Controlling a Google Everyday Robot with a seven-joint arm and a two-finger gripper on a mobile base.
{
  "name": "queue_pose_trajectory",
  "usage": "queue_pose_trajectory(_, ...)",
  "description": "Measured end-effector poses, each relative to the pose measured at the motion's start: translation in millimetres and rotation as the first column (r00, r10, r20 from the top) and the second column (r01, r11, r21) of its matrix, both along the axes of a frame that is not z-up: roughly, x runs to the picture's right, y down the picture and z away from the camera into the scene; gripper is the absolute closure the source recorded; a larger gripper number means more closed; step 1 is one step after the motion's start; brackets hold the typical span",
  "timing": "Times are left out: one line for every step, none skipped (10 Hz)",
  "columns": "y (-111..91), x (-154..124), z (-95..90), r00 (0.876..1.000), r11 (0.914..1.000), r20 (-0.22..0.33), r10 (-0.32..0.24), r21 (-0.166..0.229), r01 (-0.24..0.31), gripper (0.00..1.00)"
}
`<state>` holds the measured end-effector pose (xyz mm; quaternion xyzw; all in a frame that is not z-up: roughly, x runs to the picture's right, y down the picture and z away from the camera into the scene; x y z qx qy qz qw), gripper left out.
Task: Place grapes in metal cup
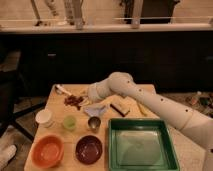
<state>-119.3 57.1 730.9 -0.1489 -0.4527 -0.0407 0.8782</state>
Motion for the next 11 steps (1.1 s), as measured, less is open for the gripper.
queue_pose_trajectory(10, 5, -10.1, 1.0, 1.0, -0.003, 0.008, 0.002, -0.008, 1.0)
queue_pose_trajectory(20, 11, -21.2, 1.0, 0.9998, -0.007, 0.019, 0.006, -0.019, 1.0)
queue_pose_trajectory(28, 18, -30.1, 0.999, 0.9995, -0.012, 0.03, 0.008, -0.03, 1.0)
queue_pose_trajectory(34, 25, -36.1, 0.999, 0.999, -0.017, 0.044, 0.007, -0.044, 1.0)
queue_pose_trajectory(41, 34, -42.1, 0.998, 0.9981, -0.022, 0.061, 0.001, -0.061, 1.0)
queue_pose_trajectory(45, 40, -42.9, 0.997, 0.9974, -0.026, 0.072, -0.006, -0.072, 1.0)
queue_pose_trajectory(49, 46, -42.1, 0.996, 0.9963, -0.03, 0.085, -0.015, -0.085, 1.0)
queue_pose_trajectory(53, 51, -39.7, 0.995, 0.9948, -0.033, 0.097, -0.027, -0.098, 1.0)
queue_pose_trajectory(56, 55, -37.6, 0.994, 0.9937, -0.037, 0.105, -0.034, -0.107, 1.0)
queue_pose_trajectory(59, 58, -34.3, 0.993, 0.9925, -0.04, 0.112, -0.046, -0.114, 1.0)
queue_pose_trajectory(62, 59, -31.3, 0.993, 0.9916, -0.043, 0.114, -0.057, -0.116, 1.0)
